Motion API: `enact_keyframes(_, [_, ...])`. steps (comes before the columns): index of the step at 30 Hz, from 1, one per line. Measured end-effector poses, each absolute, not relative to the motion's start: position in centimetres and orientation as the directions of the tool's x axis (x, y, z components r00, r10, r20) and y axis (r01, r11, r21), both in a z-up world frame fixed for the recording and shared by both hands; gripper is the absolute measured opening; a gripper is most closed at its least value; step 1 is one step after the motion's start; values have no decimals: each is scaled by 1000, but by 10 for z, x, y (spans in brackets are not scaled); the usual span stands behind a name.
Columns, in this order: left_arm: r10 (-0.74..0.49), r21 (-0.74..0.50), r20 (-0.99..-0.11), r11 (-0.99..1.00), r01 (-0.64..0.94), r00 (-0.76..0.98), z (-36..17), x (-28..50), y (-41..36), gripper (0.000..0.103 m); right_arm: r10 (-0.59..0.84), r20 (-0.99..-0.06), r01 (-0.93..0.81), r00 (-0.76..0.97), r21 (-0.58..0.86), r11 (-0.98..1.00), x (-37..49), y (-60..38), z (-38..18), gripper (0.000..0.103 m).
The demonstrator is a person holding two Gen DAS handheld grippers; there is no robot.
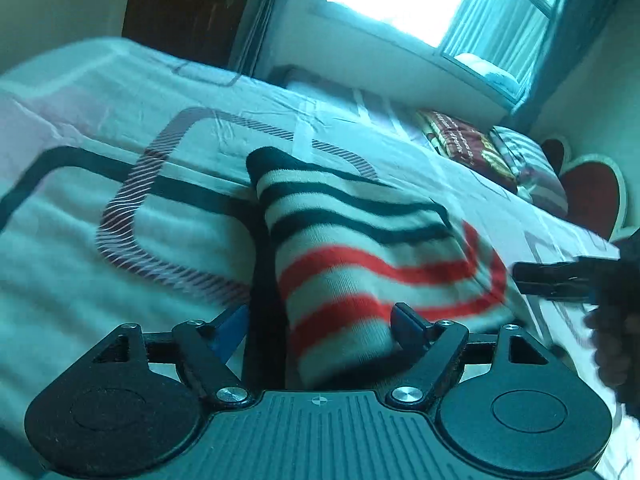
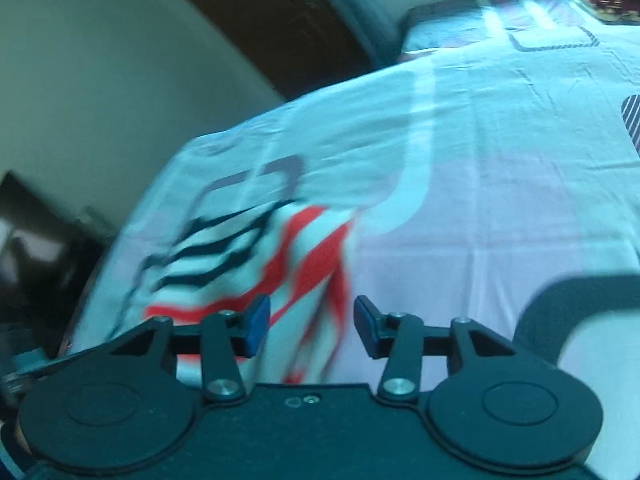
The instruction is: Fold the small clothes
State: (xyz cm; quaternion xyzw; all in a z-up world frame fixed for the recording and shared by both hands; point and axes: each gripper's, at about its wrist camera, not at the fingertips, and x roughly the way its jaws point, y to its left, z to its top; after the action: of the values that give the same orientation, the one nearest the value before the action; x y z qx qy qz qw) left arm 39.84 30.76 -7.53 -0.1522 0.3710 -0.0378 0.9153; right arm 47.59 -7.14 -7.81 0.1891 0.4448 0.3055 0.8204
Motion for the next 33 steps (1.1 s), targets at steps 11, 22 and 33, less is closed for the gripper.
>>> enact_keyframes(11, [-147, -298, -675, 951, -84, 723, -97, 327, 298, 80, 583, -708, -411, 397, 431, 803, 400, -70, -96, 47])
enact_keyframes(22, [73, -71, -708, 982, -174, 703, -78, 264, 274, 89, 338, -753, -267, 565, 220, 938, 360, -83, -70, 72])
enact_keyframes(33, [91, -41, -576, 989, -140, 812, 17, 139, 181, 103, 336, -669, -351, 663, 118, 929, 177, -78, 19, 101])
